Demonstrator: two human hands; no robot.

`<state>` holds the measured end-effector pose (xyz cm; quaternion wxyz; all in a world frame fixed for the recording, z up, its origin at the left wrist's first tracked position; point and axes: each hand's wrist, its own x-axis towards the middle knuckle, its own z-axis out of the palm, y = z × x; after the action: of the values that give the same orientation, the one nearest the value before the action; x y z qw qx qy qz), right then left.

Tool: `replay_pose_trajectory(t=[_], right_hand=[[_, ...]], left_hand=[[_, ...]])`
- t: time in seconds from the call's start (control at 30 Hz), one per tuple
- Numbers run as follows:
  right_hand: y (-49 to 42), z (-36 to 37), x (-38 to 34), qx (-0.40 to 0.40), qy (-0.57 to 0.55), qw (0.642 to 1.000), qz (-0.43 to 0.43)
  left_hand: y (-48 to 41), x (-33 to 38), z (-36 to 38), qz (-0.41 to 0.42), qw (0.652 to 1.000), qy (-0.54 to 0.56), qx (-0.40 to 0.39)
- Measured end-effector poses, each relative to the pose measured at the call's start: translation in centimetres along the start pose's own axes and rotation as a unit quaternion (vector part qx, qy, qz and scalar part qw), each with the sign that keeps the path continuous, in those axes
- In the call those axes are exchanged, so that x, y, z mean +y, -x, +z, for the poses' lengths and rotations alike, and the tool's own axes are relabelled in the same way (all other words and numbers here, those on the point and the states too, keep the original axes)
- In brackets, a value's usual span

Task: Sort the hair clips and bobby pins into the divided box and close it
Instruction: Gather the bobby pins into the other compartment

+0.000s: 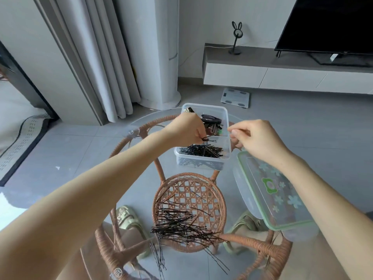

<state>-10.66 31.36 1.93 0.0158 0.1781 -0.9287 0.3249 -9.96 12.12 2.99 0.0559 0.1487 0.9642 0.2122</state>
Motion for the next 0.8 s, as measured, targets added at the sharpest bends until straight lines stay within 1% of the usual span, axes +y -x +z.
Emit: replay_pose_trajectory(t=[0.1,0.17,0.23,0.3,0.33,0.37,0.43,0.47,0.5,0.57,0.6,0.67,0.73,0.8], right_hand=[[0.8,-0.1,0.1,-0.015,-0.002,1.000,-0.001],[1.4,-0.1,0.0,-0.015,-0.006,1.000,-0.004],[2.2,-0.1,-0.4,-0.002,-0.011,1.000,-0.008],[3.7,0.0,-1.4,-0.023,-0.026,0.999,-0.021],[4.6,0.1,-1.8,-0.065,-0.025,0.997,-0.029],[5.6,0.3,-2.1,-0.126,-0.012,0.991,-0.035],[7.7,1.2,-2.1,-0.253,0.068,0.964,-0.043],[9.0,1.7,-2.0,-0.291,0.111,0.949,-0.047],[10.1,2.1,-1.6,-0.309,0.144,0.939,-0.047],[12.3,2.9,-1.1,-0.321,0.180,0.929,-0.030],[13.3,3.3,-0.9,-0.324,0.190,0.927,-0.019],[14.8,4.2,-0.8,-0.304,0.194,0.933,-0.013],[15.8,5.1,-1.4,-0.267,0.179,0.947,-0.020],[16.1,6.2,-1.9,-0.238,0.153,0.959,-0.024]], left_hand=[[-0.7,-0.1,1.4,0.000,0.996,-0.056,-0.064],[-0.6,0.0,1.5,-0.007,0.995,-0.051,-0.083],[0.1,0.2,0.8,-0.009,0.998,-0.028,-0.053],[1.7,0.0,0.0,-0.017,1.000,-0.005,0.002],[2.7,-0.3,-0.3,-0.018,1.000,0.005,0.021],[3.9,-0.7,-0.5,-0.016,1.000,0.012,0.023],[6.9,-1.5,-0.3,-0.009,1.000,0.005,-0.015],[8.8,-1.8,0.2,-0.008,0.999,-0.011,-0.044],[10.5,-2.1,0.7,-0.013,0.996,-0.039,-0.075],[14.3,-2.7,2.5,-0.042,0.984,-0.103,-0.137],[16.1,-2.9,3.7,-0.049,0.980,-0.119,-0.149],[19.3,-3.0,6.5,-0.042,0.981,-0.122,-0.143],[21.3,-3.3,8.8,-0.032,0.984,-0.112,-0.135],[21.6,-3.8,10.3,-0.028,0.991,-0.092,-0.097]])
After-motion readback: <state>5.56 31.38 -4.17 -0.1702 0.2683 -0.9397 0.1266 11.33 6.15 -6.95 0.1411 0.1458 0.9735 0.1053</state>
